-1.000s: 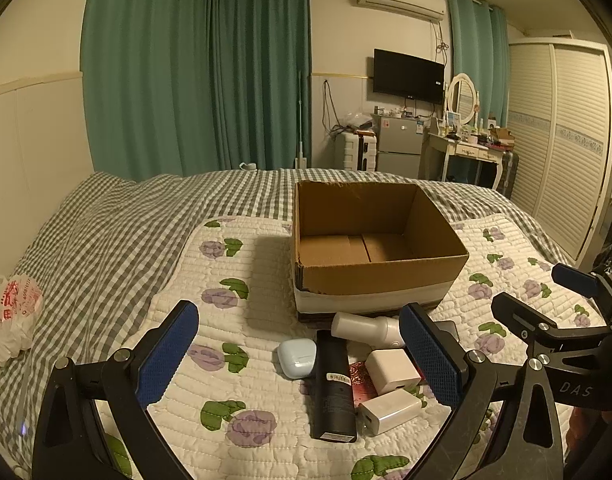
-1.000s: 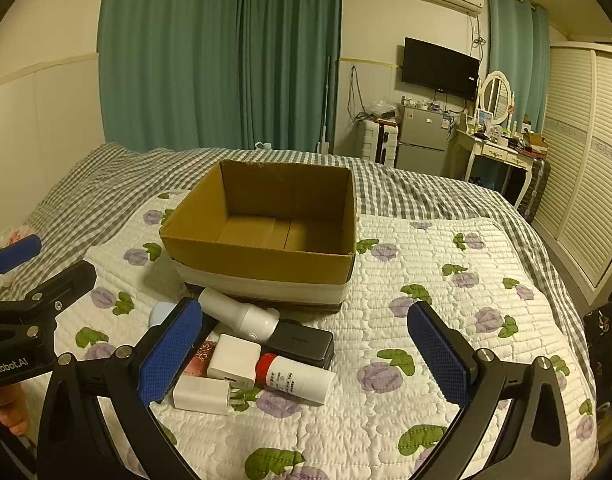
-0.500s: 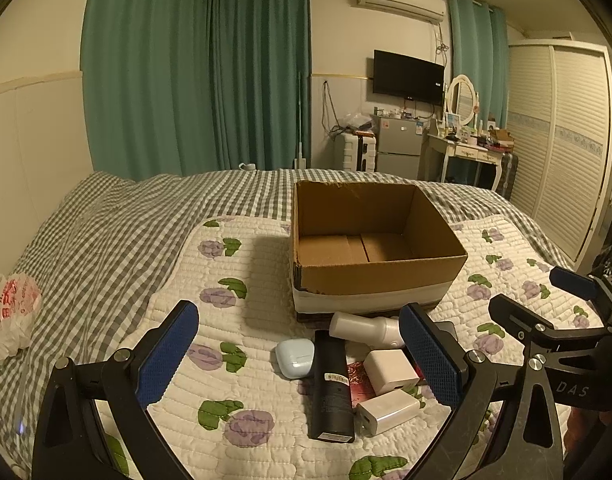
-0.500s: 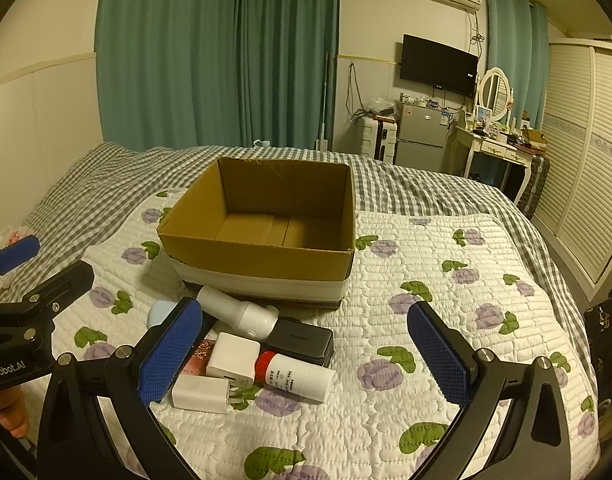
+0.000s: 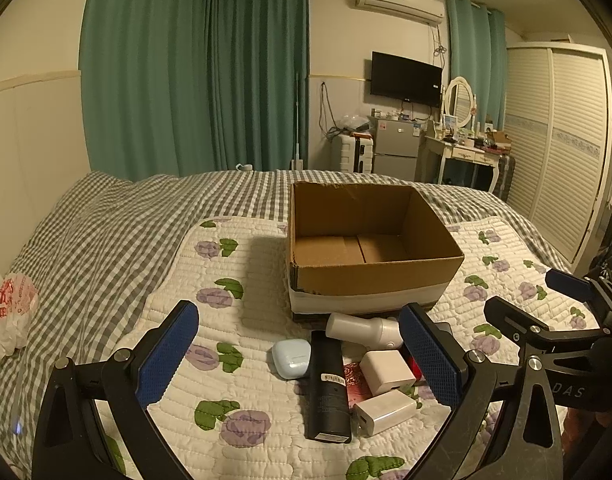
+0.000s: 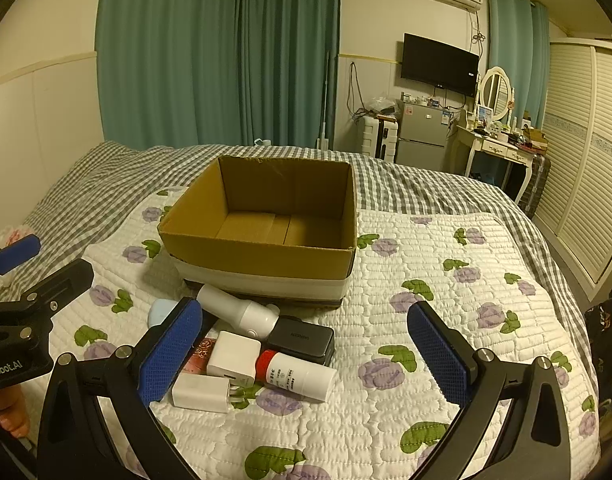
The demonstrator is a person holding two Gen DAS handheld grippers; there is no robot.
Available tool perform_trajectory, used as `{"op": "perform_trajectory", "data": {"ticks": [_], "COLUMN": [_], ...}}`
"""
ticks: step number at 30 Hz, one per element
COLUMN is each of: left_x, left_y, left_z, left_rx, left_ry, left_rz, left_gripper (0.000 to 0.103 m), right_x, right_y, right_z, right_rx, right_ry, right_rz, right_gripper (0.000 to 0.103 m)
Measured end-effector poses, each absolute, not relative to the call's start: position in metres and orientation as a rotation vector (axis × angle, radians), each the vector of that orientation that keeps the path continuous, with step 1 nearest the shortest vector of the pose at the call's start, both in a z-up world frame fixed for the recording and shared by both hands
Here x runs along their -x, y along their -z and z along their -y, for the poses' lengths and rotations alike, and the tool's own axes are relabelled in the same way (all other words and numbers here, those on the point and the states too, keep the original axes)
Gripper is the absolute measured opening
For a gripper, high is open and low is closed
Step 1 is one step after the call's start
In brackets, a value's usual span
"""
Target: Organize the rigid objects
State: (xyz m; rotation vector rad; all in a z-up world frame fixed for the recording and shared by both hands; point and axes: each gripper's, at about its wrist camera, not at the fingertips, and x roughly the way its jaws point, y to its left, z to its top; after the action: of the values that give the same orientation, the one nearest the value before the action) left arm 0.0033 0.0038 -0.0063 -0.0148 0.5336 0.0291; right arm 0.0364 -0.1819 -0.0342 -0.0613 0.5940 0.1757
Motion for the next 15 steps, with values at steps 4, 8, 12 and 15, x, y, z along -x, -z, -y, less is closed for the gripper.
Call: {"op": "perform_trajectory", "data": {"ticks": [4,8,12,15], "left_x": [-0.0035,-0.0028,-0.0026,-0.0027], "left_y": [0.0058,0.0053,0.0050,0.0050], "left_z": [-0.0038,-0.0046,-0.0047,-0.0050], "left_rx": [0.012,0.018,0.022,0.021], "left_ry": [-0.031,-0.031,-0.030,-0.032], "left_rz": [-0.530,-0.522,-0.522,-0.522], "left_gripper": [0.102,0.102,0.100,0.100], "right_x": [-0.0364,-0.0364,-0.0365,-0.0366], "right_y": [0.0345,0.0346,0.0349,0.0359], "right_z": [0.1820,0.1820,0.1823,0.1827], "right_rx": [0.061,0.062,0.061,0.060], "right_ry": [-0.175,-0.176,-0.176,-0.175], "right_rz": [-0.594,-0.595,-0.596,-0.598], "right_gripper": [0.103,0.103,0.103,0.103]}}
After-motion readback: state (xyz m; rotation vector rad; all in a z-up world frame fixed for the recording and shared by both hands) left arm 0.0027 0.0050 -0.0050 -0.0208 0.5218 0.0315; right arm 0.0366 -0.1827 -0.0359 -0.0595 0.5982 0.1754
